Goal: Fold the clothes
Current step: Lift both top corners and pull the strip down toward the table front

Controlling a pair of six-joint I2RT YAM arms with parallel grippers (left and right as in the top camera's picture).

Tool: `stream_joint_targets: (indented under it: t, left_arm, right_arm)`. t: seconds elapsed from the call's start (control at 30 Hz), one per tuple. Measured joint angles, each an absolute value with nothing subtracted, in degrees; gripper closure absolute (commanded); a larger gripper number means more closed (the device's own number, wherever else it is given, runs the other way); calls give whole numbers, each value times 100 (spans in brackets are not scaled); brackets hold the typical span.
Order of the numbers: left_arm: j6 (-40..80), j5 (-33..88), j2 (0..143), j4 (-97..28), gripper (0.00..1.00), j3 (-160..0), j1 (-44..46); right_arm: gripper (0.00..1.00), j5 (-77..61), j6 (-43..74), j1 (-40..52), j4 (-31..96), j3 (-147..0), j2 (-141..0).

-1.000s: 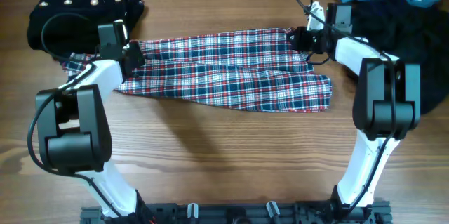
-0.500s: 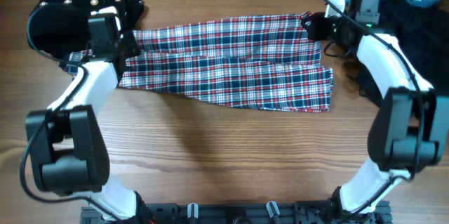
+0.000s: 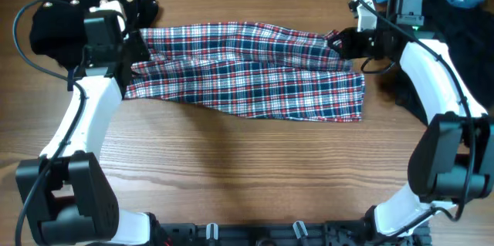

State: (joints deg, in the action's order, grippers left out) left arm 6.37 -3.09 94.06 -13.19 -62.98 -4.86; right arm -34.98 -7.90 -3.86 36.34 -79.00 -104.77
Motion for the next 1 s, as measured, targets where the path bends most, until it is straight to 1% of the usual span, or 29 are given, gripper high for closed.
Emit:
stream_joint_targets:
  t: [0.1, 0.3, 0.53, 0.67, 0.77, 0.9, 1.0]
  left_arm:
    - [637, -307, 9406, -1667, 96, -6298, -486]
    - [637, -263, 9404, -2628, 96, -6307, -486]
    - [637, -183, 9404, -3330, 96, -6307, -486]
    - [770, -303, 9404, -3474, 96, -6307, -486]
    - [888, -438, 9404, -3496, 96, -6307, -523]
    - [1024, -464, 9404, -3500, 96, -6307, -703]
    - [1140, -336, 9404, -3479, 96, -6307, -1024]
  right_arm:
    - [96, -3559, -978, -386, 3883, -7900, -10359]
    - [96, -3603, -1494, -386, 4987, -7900, -9998]
    - [96, -3503, -1640, -386, 5695, -7900, -9953]
    - [96, -3135, -1431, -399, 5994, -7900, -9953]
    - [96, -2749, -1015, -499, 6095, -7889, -9953]
    - [96, -2344, -311, -1002, 5907, -7629, -9950]
    - [96, -2545, -123, -1466, 5531, -7509, -9950]
